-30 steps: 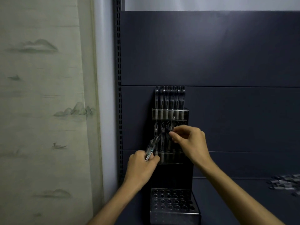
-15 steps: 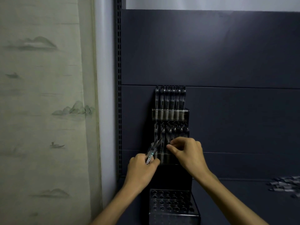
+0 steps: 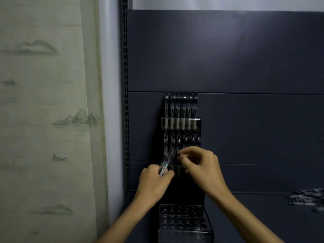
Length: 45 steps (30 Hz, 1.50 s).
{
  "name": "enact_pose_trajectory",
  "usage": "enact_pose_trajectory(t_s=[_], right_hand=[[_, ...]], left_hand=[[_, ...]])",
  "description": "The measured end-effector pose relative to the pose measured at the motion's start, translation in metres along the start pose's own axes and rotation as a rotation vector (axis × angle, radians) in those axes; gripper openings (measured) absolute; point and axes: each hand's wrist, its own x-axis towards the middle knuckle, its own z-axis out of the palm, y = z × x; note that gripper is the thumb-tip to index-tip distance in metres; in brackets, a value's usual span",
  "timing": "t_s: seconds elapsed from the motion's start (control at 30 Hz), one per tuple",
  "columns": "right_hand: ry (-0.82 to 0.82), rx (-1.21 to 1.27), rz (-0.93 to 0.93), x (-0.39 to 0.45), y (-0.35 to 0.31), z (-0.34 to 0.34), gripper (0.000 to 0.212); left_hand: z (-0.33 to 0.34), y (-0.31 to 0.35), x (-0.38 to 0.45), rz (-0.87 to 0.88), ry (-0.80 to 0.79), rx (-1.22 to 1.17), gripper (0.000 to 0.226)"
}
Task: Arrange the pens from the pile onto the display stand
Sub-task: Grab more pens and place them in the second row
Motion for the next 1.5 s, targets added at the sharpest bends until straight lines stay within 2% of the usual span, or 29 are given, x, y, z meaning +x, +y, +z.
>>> enact_pose_trajectory(t_s=[0.1,0.17,0.33,0.47,0.53,0.7,0.87,1.07,1.17,1.33,1.5], right_hand=[[-0.274,0.233,0.122,-0.003,-0.011,0.000,0.005],[-0.316,0.306,0.136,-0.004,-0.010,0.000,0.013],[-0.222,0.448,0.231,-0.002,-0.005,-0.001,0.022],[-0.210,0.549,0.307,-0.004,-0.002,0.002,0.005],[-0.191,0.589,0.342,-0.006,-0.001,0.007,0.011],[-0.176,0.602,0.349,-0.008,0.001,0.005,0.023],[-0.026,0.677,0.367,-0.007,0.002,0.006,0.007],[0.101,0.771,0.273,0.011,0.005,-0.006,0.008],[0.150,0.630,0.157,0.022,0.009,-0.014,0.004],[0.163,0.111,-0.080,0.032,0.020,-0.015,0.010],[0.188,-0.039,-0.203,0.034,0.020,-0.014,0.021]], left_hand=[[0.000,0.005,-0.001,0.030,-0.037,-0.015,0.035],[0.000,0.008,-0.003,0.034,-0.053,-0.030,0.035],[0.001,0.004,-0.002,-0.009,-0.025,0.000,0.034],[0.003,0.004,-0.003,-0.009,-0.027,0.001,0.035],[0.005,0.005,-0.004,0.007,-0.040,0.011,0.037],[0.008,0.006,-0.004,0.013,-0.059,0.009,0.034],[0.011,0.003,-0.003,0.020,-0.055,0.038,0.031],[0.011,0.002,-0.003,0.006,-0.041,0.023,0.042],[0.007,-0.002,-0.002,0.009,0.001,0.034,0.044],[0.004,-0.005,-0.002,0.012,0.029,0.038,0.045],[0.003,-0.005,-0.001,0.026,0.033,0.047,0.045]])
